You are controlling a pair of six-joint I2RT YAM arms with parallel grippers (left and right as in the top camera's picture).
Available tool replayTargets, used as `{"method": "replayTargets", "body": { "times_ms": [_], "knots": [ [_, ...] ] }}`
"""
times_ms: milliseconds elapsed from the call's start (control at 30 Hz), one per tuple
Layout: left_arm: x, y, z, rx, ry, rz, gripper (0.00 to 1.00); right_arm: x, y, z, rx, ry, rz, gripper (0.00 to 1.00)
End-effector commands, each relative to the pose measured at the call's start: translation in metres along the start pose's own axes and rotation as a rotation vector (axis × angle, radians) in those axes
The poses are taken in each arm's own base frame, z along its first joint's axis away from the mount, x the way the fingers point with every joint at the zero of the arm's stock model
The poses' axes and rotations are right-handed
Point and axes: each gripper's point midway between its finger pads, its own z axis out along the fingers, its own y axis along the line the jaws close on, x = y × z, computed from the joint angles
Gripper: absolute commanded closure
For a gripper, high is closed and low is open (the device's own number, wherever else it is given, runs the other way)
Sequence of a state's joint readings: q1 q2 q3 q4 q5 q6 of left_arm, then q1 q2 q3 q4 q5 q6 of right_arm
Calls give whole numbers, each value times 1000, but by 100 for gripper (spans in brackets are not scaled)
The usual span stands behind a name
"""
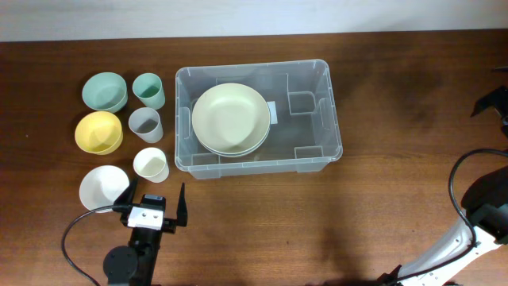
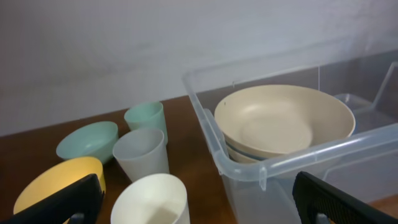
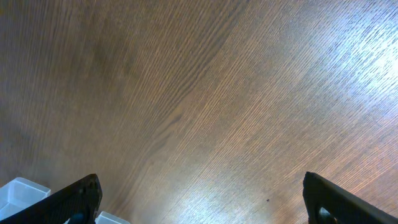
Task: Pack container
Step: 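Move the left gripper over the small white bowl at front left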
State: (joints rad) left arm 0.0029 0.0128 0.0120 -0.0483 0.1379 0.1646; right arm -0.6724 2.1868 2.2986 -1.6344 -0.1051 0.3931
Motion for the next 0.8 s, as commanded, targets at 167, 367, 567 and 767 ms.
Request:
{"method": "replayTargets", "body": {
  "times_ms": [167, 367, 567, 767],
  "knots": [
    [-80, 5, -14, -14, -327, 64, 0, 2, 1, -7, -2, -16, 3, 1],
    [-131, 28, -28, -122, -398, 166, 0, 2, 1, -7, -2, -16, 3, 1],
    [-208, 69, 4, -142, -231, 163, 0, 2, 1, -7, -2, -16, 3, 1],
    [-242, 73, 77, 118, -48, 115, 0, 2, 1, -7, -2, -16, 3, 1]
  ]
}}
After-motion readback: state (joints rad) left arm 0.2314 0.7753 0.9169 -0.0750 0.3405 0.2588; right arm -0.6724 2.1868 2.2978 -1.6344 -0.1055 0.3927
